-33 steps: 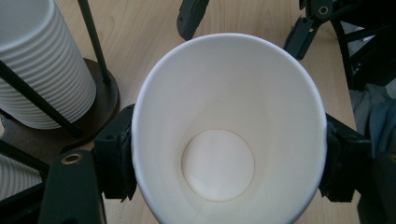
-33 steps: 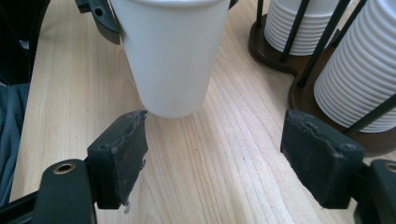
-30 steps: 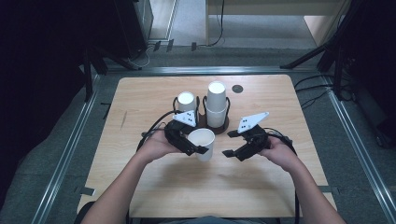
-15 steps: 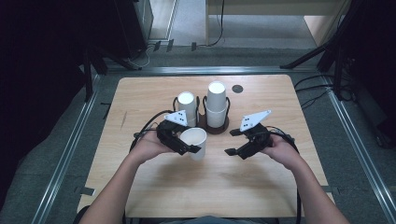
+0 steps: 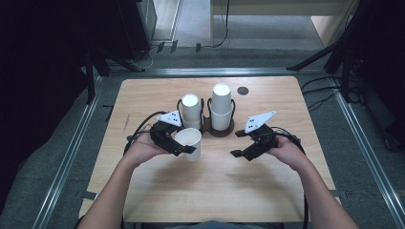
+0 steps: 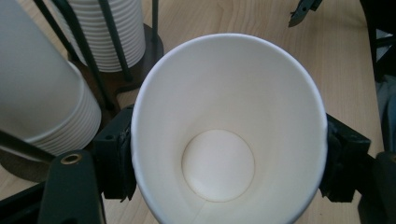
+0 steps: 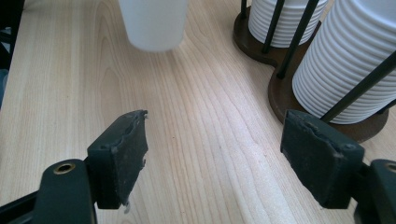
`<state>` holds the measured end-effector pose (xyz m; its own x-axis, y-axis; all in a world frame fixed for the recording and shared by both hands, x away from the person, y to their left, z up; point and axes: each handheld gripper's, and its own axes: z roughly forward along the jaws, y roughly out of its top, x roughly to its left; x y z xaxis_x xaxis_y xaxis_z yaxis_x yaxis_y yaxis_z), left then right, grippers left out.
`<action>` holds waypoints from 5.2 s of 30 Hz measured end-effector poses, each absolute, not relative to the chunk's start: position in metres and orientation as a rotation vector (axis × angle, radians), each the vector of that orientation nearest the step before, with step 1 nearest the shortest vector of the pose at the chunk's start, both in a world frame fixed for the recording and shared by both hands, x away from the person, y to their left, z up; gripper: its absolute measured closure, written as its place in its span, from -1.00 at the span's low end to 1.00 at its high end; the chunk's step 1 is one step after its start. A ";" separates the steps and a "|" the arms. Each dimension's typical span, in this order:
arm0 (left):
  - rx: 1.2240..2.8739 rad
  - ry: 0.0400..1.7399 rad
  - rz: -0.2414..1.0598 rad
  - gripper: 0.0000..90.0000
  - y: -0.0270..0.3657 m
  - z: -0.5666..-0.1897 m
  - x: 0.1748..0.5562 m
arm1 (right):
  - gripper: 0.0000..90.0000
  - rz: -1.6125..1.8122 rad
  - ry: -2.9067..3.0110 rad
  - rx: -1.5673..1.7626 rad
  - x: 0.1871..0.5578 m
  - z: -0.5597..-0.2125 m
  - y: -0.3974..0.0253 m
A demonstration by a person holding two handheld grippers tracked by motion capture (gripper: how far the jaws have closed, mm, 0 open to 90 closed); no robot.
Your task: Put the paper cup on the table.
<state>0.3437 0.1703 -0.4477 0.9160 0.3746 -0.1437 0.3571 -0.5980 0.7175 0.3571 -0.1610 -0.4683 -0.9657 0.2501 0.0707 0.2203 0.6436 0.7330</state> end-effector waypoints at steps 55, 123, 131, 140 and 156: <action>2.176 0.870 0.191 -0.49 0.272 -0.456 0.390 | -0.49 1.218 2.793 0.450 0.355 -0.474 -0.174; 2.021 1.293 0.304 -0.95 0.311 -0.481 0.416 | -0.49 1.157 2.813 0.477 0.346 -0.481 -0.178; 2.026 1.276 0.273 -0.97 0.308 -0.475 0.414 | -0.49 1.160 2.808 0.475 0.346 -0.480 -0.179; 2.021 1.269 0.289 -0.97 0.303 -0.461 0.410 | -0.49 1.153 2.816 0.469 0.346 -0.480 -0.178; 2.025 1.177 0.306 -0.97 0.288 -0.431 0.399 | -0.49 1.150 2.813 0.466 0.346 -0.480 -0.178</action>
<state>0.3986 0.2878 -0.4315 0.5468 0.8218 -0.1604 0.6398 -0.2865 0.7131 0.3461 -0.1782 -0.4795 -0.9519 0.3020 0.0522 0.2520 0.6745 0.6940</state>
